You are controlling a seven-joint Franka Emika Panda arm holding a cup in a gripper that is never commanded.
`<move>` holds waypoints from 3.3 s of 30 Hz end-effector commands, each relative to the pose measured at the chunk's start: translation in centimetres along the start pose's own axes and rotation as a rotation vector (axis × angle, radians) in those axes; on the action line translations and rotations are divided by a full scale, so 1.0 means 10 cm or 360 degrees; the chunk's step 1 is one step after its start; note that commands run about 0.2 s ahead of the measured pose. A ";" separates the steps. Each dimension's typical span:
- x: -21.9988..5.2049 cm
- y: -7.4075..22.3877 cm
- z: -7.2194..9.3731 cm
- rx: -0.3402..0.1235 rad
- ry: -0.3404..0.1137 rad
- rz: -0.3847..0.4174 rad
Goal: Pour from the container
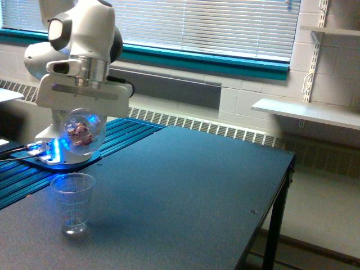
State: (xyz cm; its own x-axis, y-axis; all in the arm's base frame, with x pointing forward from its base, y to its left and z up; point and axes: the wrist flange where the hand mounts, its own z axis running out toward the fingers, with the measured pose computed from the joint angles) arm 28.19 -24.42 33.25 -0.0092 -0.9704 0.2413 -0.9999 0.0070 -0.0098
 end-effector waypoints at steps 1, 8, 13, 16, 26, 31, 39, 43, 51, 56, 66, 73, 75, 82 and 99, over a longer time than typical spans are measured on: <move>-0.11 0.39 0.20 -0.0128 -0.0067 0.0136; -0.18 0.58 0.30 -0.0212 -0.0108 0.0116; -0.19 0.63 0.35 -0.0237 -0.0127 0.0130; -0.18 0.62 0.35 -0.0231 -0.0131 0.0140; -0.05 0.40 0.26 -0.0197 -0.0091 0.0108; -0.07 0.27 0.29 -0.0201 -0.0113 0.0069; -0.23 0.29 0.49 -0.0235 -0.0201 0.0081; -0.26 0.35 0.55 -0.0262 -0.0221 0.0111; -0.28 0.32 0.54 -0.0269 -0.0248 0.0132; -0.27 0.27 0.51 -0.0254 -0.0251 0.0138; -0.28 0.23 0.48 -0.0237 -0.0303 0.0175; -0.40 0.25 0.53 -0.0259 -0.0425 0.0187; -0.41 0.27 0.54 -0.0260 -0.0459 0.0203; -0.31 0.36 0.56 -0.0278 -0.0494 0.0269; -0.13 0.43 0.56 -0.0266 -0.0552 0.0380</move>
State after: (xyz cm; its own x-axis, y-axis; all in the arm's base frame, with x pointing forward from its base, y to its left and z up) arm 23.98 -24.01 27.29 -0.2623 -0.9622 -0.0726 -0.9580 0.2506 0.1393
